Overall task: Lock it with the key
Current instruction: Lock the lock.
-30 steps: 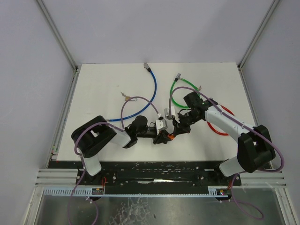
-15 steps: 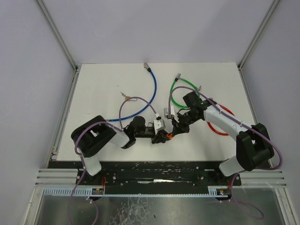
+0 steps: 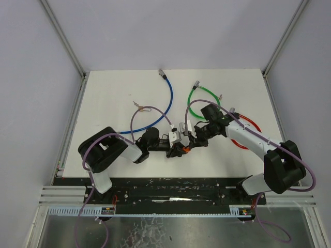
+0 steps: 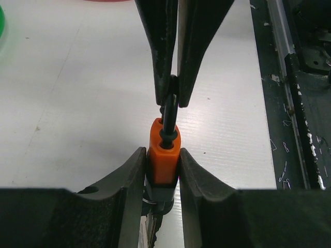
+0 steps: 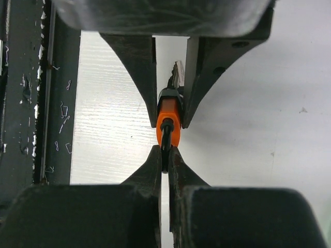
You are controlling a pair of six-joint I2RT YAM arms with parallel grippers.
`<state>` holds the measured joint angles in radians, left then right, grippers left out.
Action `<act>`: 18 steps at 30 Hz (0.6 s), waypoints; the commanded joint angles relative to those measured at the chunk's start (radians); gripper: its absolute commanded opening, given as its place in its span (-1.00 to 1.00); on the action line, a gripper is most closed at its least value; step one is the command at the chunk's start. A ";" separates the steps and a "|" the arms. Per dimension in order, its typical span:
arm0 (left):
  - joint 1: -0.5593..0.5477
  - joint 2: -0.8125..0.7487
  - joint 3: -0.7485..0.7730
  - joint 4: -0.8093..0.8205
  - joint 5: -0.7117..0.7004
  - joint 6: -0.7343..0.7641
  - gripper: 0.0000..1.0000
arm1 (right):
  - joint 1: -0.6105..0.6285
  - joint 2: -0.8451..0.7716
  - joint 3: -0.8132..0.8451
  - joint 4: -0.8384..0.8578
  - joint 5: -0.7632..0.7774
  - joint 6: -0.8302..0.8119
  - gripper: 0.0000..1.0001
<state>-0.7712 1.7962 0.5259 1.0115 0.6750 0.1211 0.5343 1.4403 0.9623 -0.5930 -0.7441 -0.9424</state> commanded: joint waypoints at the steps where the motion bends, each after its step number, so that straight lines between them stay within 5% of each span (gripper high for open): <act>1: -0.001 0.018 0.009 0.007 0.022 0.038 -0.99 | 0.067 -0.013 -0.007 0.028 -0.049 -0.126 -1.00; 18: 0.009 0.037 -0.009 0.085 -0.035 0.027 -0.99 | 0.159 0.119 0.022 0.013 -0.044 -0.050 -1.00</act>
<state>-0.7559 1.7988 0.5209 1.0206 0.6994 0.1318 0.6003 1.4780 0.9901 -0.6075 -0.6842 -1.0302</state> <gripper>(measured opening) 0.272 0.034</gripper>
